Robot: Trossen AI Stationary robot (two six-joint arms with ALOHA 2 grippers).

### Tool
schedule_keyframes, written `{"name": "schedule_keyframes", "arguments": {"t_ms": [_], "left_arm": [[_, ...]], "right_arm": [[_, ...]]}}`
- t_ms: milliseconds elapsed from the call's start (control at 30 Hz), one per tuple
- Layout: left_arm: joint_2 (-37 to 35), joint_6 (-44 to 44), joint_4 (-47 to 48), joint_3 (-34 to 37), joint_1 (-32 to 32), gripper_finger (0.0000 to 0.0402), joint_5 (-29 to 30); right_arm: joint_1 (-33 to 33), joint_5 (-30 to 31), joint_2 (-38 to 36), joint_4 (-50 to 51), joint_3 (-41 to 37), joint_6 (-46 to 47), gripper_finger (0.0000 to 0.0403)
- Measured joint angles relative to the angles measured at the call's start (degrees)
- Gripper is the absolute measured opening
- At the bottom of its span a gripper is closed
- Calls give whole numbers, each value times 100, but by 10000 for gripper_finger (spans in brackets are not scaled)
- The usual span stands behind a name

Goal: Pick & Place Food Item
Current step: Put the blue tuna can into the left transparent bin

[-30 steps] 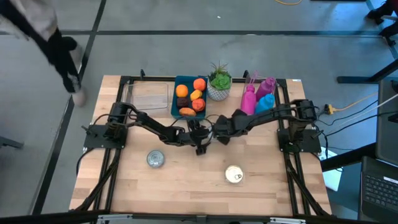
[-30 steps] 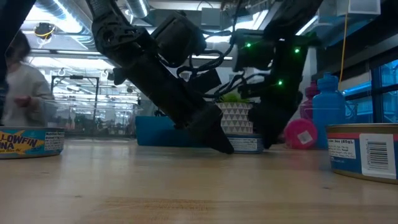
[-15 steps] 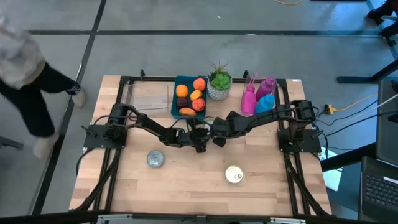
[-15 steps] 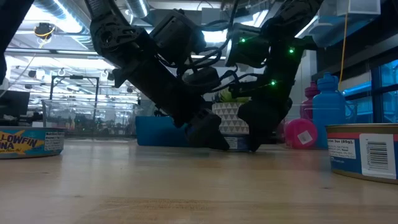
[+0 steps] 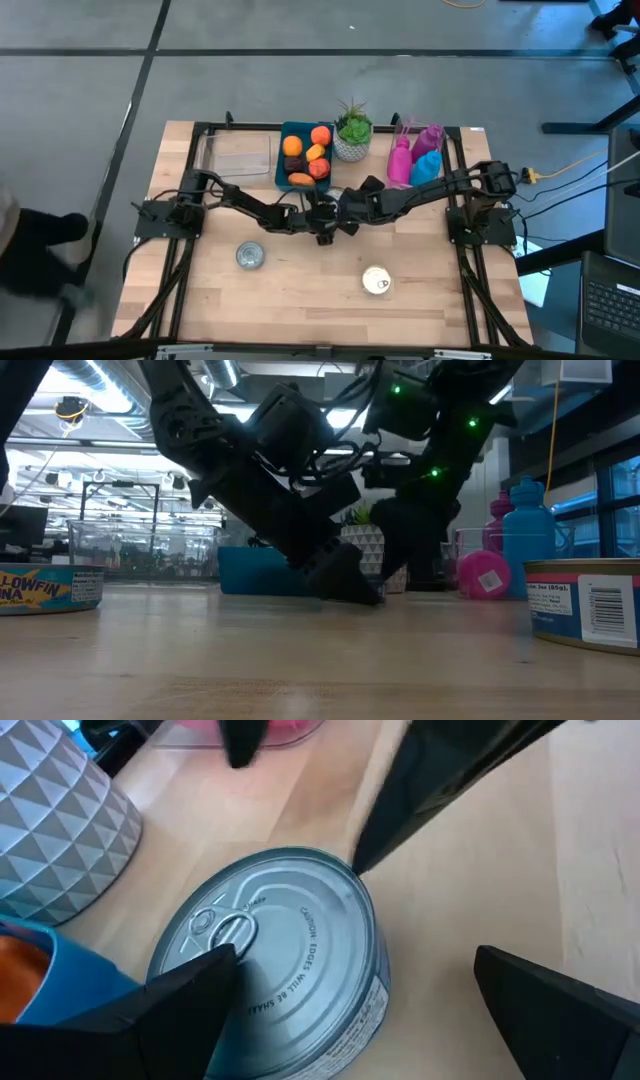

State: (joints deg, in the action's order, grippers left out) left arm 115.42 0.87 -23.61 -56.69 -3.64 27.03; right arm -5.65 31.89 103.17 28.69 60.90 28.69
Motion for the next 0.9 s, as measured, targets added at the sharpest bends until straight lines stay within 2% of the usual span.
{"name": "schedule_keyframes", "arguments": {"t_ms": [300, 567, 700, 900], "left_arm": [[41, 350, 42, 0, -127, 400, -255], [50, 815, 67, 4, -458, 400, -595], [52, 923, 67, 7, -654, 400, -628], [63, 1024, 69, 11, -951, 400, -403]], "right_arm": [[44, 504, -16, -142, 7, -26, 341], [475, 643, -17, -8, 12, 197, 341], [707, 356, -20, 241, 17, 234, 341], [835, -525, -20, 411, 17, 231, 341]]}}
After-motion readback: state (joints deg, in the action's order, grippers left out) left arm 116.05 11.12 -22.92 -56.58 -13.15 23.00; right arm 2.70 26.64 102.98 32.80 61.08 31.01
